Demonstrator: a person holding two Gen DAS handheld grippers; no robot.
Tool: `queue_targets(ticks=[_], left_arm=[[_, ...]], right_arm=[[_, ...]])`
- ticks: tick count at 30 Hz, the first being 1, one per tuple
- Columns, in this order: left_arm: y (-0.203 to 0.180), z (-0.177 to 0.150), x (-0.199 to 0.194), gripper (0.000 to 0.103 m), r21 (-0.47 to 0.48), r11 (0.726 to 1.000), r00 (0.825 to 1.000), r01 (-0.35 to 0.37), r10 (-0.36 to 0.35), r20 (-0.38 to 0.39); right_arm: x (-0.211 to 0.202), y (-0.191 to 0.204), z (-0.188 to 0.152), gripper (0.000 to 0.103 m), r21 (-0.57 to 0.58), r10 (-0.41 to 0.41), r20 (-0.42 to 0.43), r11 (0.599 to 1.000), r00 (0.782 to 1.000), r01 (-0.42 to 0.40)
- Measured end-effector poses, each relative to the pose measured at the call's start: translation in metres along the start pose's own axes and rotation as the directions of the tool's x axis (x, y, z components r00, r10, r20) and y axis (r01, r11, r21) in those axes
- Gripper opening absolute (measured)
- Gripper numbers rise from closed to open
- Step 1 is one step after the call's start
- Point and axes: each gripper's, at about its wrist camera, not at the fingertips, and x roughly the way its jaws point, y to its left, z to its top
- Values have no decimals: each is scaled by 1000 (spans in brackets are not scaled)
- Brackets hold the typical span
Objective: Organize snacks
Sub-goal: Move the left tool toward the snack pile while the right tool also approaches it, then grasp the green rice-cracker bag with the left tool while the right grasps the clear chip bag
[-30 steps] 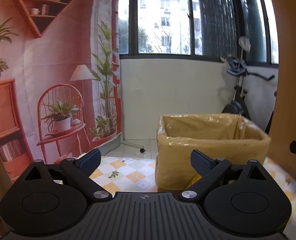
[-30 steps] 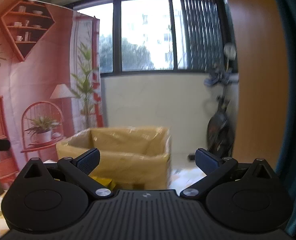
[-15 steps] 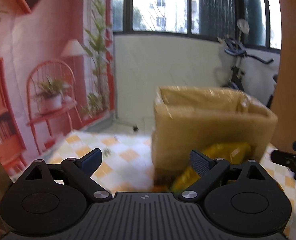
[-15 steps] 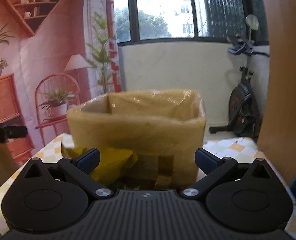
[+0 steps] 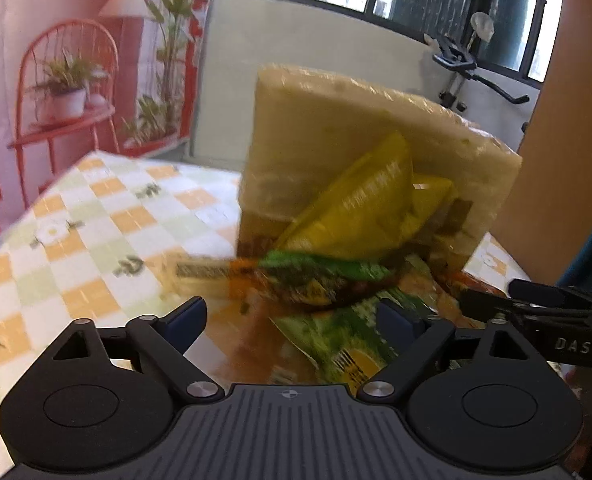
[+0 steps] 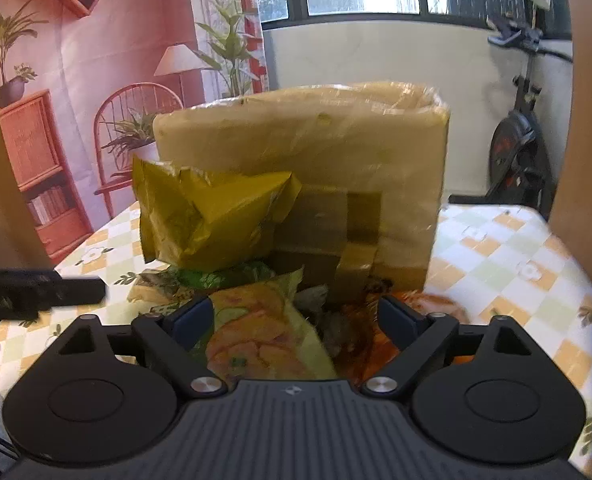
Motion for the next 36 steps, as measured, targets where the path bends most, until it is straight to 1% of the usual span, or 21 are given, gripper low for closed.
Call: queue_targets(ticks=[3, 7, 13, 15, 16, 19, 20, 23, 30, 36], left_arm=[[-1, -7, 0, 89, -17, 999, 999, 42, -42, -1], [-7, -14, 6, 89, -24, 996, 996, 87, -87, -22], [-11, -18, 15, 89, -10, 996, 995, 85, -85, -44], [-10, -20, 16, 85, -11, 997, 996, 82, -83, -45], [-11, -22, 17, 79, -9, 997, 996, 81, -81, -46], [-11, -25, 20, 78, -12, 996, 994, 90, -91, -58], [-11, -26, 22, 78, -17, 995, 993, 98, -99, -62], [-9, -29, 27, 78, -44, 992, 989, 121, -124, -82], [-5, -38, 33, 78, -103, 983, 982, 152, -162, -93], [6, -44, 41, 76, -183, 959, 965, 215, -237, -109]], right_arm=[[6, 1, -4, 89, 20, 28, -13, 999, 1000, -28], [14, 5, -11, 88, -11, 32, -41, 999, 999, -33], [16, 0, -19, 88, 14, 53, -48, 999, 997, -53], [15, -1, -22, 88, 21, 57, -45, 998, 997, -56], [14, -2, -23, 88, 26, 61, -44, 998, 997, -60], [12, -3, -29, 84, 37, 77, -40, 996, 996, -75], [11, -3, -30, 80, 39, 84, -39, 996, 996, -83], [11, -5, -34, 77, 47, 103, -31, 994, 994, -101], [12, -6, -38, 76, 38, 116, -23, 993, 993, -115], [14, -5, -42, 74, 54, 116, -21, 992, 993, -115]])
